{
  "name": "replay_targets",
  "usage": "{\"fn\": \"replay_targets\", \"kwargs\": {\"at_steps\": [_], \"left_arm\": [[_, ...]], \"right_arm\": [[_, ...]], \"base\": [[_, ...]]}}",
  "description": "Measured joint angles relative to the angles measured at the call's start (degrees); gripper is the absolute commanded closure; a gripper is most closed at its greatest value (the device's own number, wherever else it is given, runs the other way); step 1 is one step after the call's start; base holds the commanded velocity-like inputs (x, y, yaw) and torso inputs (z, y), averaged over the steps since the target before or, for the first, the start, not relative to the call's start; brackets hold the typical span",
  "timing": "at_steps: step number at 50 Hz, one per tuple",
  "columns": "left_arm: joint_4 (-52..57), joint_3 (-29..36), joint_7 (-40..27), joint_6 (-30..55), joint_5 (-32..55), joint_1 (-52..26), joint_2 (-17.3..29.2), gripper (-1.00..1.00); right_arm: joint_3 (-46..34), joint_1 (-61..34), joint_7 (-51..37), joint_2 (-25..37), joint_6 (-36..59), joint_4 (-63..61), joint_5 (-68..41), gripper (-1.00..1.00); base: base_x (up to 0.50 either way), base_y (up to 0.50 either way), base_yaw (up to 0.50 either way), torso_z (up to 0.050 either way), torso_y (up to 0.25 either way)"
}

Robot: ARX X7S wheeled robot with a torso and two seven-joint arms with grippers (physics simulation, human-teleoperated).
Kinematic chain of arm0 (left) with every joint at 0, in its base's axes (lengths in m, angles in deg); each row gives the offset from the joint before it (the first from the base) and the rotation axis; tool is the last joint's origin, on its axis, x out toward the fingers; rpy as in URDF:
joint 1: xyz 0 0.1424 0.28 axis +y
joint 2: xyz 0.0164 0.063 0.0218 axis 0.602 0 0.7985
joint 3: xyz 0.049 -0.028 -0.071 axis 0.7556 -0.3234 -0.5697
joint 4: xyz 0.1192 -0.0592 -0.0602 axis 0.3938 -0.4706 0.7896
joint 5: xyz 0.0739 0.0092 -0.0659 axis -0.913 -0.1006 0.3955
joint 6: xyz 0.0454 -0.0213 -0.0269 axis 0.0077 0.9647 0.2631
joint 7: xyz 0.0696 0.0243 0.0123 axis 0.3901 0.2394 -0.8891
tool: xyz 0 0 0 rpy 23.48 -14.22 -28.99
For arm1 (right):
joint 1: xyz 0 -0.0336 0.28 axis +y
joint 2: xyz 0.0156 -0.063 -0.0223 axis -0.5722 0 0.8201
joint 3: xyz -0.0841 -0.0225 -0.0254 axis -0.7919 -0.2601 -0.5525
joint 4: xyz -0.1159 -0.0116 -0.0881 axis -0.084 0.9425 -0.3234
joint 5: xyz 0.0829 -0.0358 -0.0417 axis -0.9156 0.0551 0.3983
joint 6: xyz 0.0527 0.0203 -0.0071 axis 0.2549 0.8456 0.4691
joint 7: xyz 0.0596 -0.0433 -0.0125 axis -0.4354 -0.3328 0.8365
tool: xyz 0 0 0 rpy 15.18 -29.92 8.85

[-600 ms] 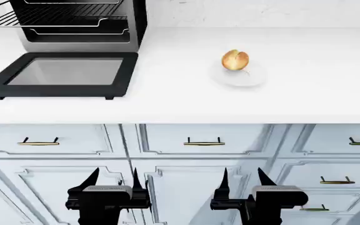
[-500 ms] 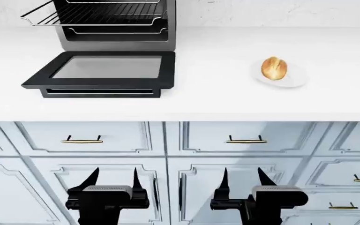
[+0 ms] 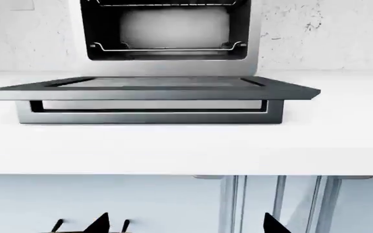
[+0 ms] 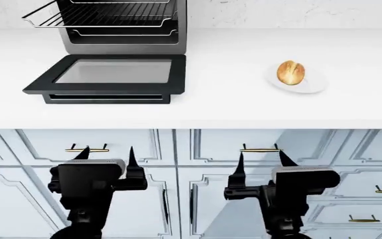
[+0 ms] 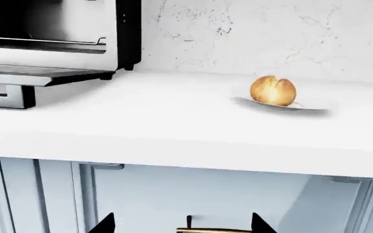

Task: Place the bread on the top rack of the toaster oven.

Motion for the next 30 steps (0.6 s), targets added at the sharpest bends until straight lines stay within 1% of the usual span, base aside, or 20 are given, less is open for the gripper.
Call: {"fn": "replay_targets", "kwargs": {"at_steps": [7,14,21,30], "left_arm": [[7.59,-1.36,-0.61,12.91,2.38,-7.69,1.43,-1.0],[11.17,-2.46,-1.06,20.82,4.0,-13.16,2.45,-1.0],[13.0,-3.29,-1.55,25.24,5.03,-16.62,3.09,-1.0],[13.35,-3.6,-2.08,27.09,5.63,-18.46,3.66,-1.0]], "right_arm": [[-0.77,-6.1,-0.22,1.42,15.87,-11.02,0.26,-1.0],[-0.74,-11.42,-0.02,2.29,27.0,-17.7,-0.08,-1.0],[-0.76,-14.81,0.16,3.02,33.83,-21.61,-0.52,-1.0],[-0.63,-16.73,0.16,3.63,37.8,-23.87,-1.02,-1.0]], "base": [[0.0,0.0,0.0,0.0,0.0],[0.0,0.0,0.0,0.0,0.0],[0.04,0.0,0.0,0.0,0.0],[0.3,0.12,0.0,0.0,0.0]]}}
